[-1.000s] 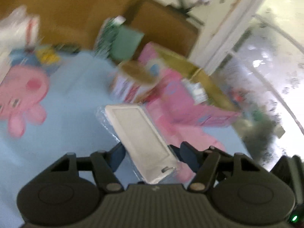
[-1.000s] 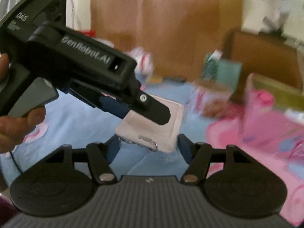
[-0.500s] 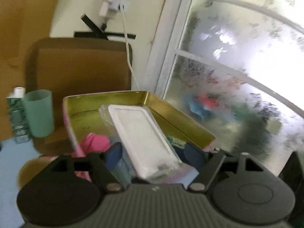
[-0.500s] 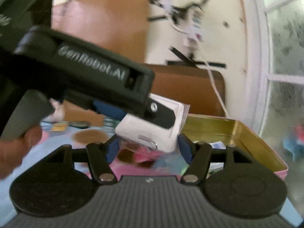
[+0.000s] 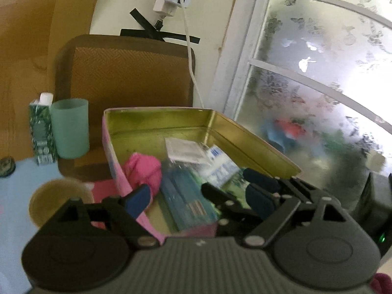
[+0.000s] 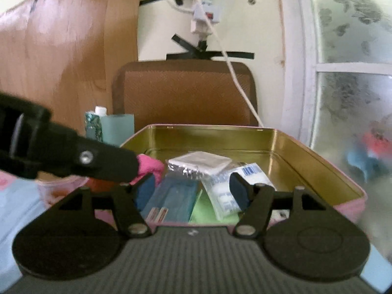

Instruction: Organize soft objects

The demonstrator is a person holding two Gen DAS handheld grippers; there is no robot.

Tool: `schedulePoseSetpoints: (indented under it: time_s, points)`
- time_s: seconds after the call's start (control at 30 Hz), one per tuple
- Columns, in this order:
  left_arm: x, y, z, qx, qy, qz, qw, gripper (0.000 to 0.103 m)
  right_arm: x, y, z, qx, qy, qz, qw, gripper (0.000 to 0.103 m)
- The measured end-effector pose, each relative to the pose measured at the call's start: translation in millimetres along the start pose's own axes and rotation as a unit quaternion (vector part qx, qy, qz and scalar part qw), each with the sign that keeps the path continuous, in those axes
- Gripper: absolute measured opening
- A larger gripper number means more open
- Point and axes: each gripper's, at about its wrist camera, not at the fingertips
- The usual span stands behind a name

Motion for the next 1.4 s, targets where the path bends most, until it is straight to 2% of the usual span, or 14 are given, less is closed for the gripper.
schedulePoseSetpoints:
  time_s: [0.17,0.3,0.47,0.73,0.93,1.23,1.4]
  points:
    - [17.6,3.4,-33.6,0.002,-0.013,-0.028,0.9995,0.093,2.4,-7.6,-36.1,0.006,-0.024,0.048,0.999,0.069]
    - [28.0,6.7,-53.7,-0.007,-0.009,-0.043,0.999,0.093,2.4,-6.7,-50.8,-0.007,-0.025,0.095,0.995,0.069]
    - [38.8,8.2,-73.2,-0.017,-0.008,-0.039,0.9991,0.093,1.0,1.8,-65.3,-0.025,-0.014,0.126,0.992,0.069]
    - [54.2,14.8,-92.1,-0.047,-0.004,-0.027,0.9986,0.093,0.6,16.6,-77.2,-0.029,-0.004,0.134,0.991,0.069]
    - [61.1,24.1,-96.6,-0.053,0.003,-0.035,0.9979,0.093,-0.2,26.4,-77.6,-0.035,0.011,0.138,0.99,0.069]
    - [68.4,24.9,-102.3,-0.064,0.008,-0.014,0.9978,0.093,-2.6,36.0,-80.0,-0.04,0.013,0.136,0.99,0.069]
    - [72.0,34.5,-107.1,-0.07,0.007,-0.019,0.9973,0.093,-4.7,46.0,-79.4,-0.047,0.014,0.125,0.991,0.069]
Point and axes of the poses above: each gripper's, at about its wrist camera, not at the fingertips, and z roughly the way its jaws point, y to its left, x to its underside, and after that the axes turned 4 degrees about z, right-handed
